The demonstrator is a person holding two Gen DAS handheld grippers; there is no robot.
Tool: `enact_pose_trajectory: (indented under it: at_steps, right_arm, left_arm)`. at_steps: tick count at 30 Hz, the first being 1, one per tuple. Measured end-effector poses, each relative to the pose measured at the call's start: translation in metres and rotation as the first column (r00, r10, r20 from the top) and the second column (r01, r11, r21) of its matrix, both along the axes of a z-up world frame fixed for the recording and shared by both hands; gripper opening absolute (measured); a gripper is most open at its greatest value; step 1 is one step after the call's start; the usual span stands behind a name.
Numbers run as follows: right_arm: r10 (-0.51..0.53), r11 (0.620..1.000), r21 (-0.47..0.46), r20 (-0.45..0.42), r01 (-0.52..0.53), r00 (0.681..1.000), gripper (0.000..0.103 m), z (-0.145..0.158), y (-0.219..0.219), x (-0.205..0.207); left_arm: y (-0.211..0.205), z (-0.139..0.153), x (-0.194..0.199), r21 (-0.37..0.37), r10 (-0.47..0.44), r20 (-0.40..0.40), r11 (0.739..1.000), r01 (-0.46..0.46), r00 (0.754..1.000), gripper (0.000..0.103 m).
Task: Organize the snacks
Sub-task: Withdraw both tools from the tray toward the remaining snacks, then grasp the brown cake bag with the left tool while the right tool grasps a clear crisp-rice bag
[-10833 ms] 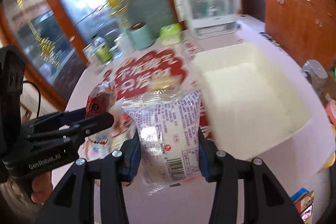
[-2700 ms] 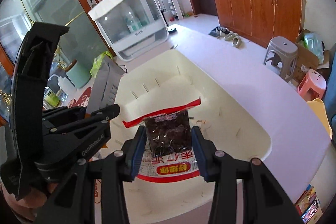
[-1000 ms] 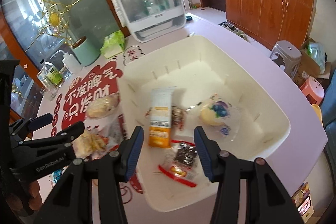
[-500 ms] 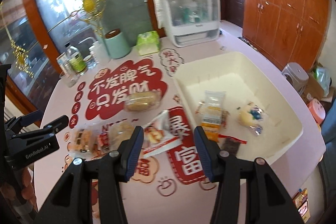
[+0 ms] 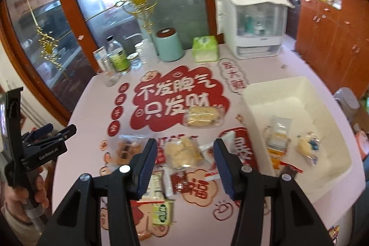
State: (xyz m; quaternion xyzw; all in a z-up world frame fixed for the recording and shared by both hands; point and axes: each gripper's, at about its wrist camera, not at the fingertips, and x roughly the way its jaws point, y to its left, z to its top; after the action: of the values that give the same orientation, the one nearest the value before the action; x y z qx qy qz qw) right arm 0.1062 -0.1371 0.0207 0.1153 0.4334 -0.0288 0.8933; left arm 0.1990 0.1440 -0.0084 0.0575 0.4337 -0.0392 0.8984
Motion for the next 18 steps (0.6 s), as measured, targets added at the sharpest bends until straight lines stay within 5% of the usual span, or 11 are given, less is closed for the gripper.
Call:
enact_pose_trajectory:
  at_steps: [9,18]
  right_arm:
    - [0.139,0.986,0.116,-0.133,-0.124,0.981,0.059,-0.032,-0.008,0.087]
    - [0.251,0.967,0.037,-0.264,-0.25,0.931,0.081,-0.086,-0.017,0.174]
  left_arm:
    - [-0.018,-0.051,0.029,-0.025,-0.068,-0.15,0.998,0.065,0.986,0.084]
    - [-0.071,-0.131,0.043,-0.045,-0.141,-0.365,0.99,0.134,0.92,0.084]
